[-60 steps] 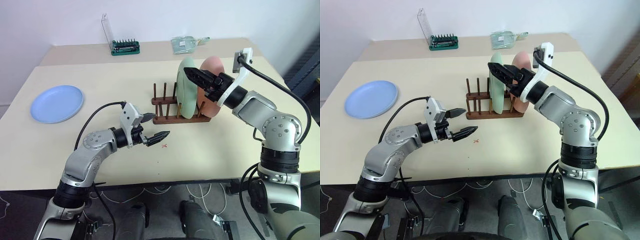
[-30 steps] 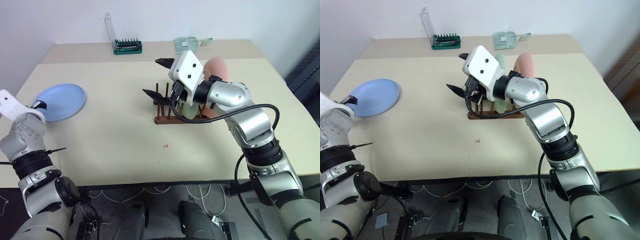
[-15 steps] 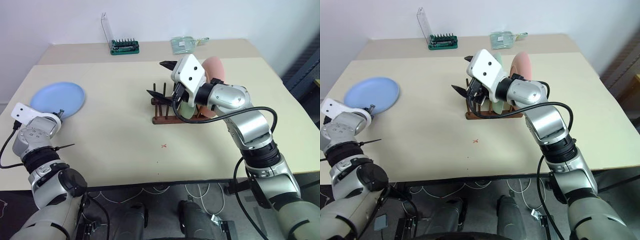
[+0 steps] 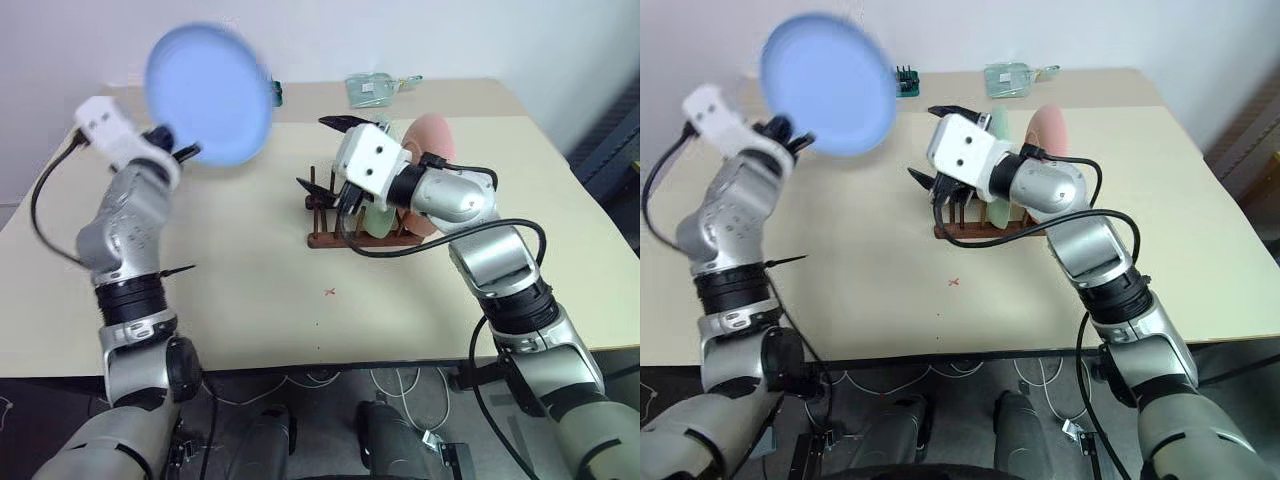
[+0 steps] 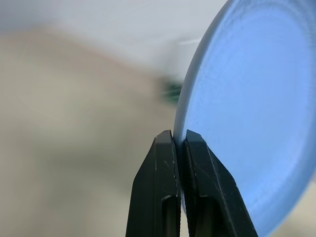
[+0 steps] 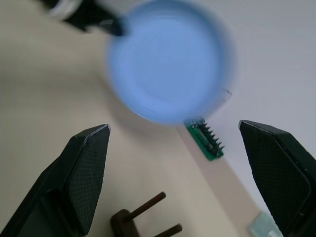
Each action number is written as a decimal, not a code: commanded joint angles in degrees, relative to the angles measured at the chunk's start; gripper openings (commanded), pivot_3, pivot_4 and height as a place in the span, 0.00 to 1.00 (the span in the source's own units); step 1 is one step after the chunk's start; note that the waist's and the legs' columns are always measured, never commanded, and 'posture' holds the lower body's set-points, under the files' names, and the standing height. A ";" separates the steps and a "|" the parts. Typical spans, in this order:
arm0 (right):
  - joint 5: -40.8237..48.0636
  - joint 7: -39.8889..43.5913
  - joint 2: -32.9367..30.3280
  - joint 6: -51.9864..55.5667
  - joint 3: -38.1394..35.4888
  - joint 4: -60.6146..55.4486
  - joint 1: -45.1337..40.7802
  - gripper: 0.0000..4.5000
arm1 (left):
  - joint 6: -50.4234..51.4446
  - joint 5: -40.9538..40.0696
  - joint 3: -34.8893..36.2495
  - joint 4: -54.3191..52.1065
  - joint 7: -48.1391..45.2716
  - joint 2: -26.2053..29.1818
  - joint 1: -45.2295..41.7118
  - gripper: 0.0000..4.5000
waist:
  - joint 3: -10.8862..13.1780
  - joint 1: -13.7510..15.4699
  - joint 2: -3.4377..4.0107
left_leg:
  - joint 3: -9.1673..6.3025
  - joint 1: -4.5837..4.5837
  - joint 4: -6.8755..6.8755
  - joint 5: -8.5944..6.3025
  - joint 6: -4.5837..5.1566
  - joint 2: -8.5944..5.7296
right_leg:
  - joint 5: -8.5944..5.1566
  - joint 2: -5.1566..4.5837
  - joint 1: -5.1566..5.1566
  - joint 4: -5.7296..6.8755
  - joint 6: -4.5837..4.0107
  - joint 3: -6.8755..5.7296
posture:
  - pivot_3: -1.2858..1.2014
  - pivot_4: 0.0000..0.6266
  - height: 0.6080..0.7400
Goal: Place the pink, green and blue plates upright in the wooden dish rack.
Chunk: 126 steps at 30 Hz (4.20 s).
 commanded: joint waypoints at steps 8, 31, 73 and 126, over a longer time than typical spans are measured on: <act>-18.93 -5.91 -0.76 -17.64 4.41 12.42 -6.11 0.95 | 11.96 -7.91 -1.81 -11.91 3.05 -4.36 -6.16 0.00 | 0.01 -1.26 0.01 | 0.03 0.06 -0.07 0.03 -0.04 0.04 | 0.00 0.03 -0.03 0.02 0.00 0.03 | 0.52 0.24 1.00; -32.20 -15.23 2.81 -27.86 4.95 27.57 -14.05 0.09 | 22.84 -17.28 2.38 -19.25 11.58 -5.82 -7.58 0.00 | 0.04 -1.42 -0.02 | 0.03 0.04 -0.07 0.09 -0.15 0.02 | 0.00 0.04 -0.02 0.01 -0.01 0.07 | 0.52 0.24 1.00; 43.37 -16.18 28.73 35.66 -23.64 -12.10 1.50 0.00 | -11.08 6.42 -10.78 -13.38 -28.16 14.79 31.70 0.89 | 0.03 -0.35 0.09 | -0.09 0.06 -0.21 -0.05 0.10 0.09 | 0.06 0.11 -0.19 0.17 -0.16 0.07 | 0.52 0.24 1.00; 43.57 -18.24 10.49 38.09 -19.67 -9.50 -5.12 0.97 | -6.57 6.26 -16.97 -22.59 -44.43 16.71 40.91 0.90 | 0.09 -1.58 0.21 | -0.04 0.08 -0.32 -0.06 0.13 0.13 | 0.04 0.14 -0.17 0.09 -0.15 0.06 | 0.52 0.24 1.00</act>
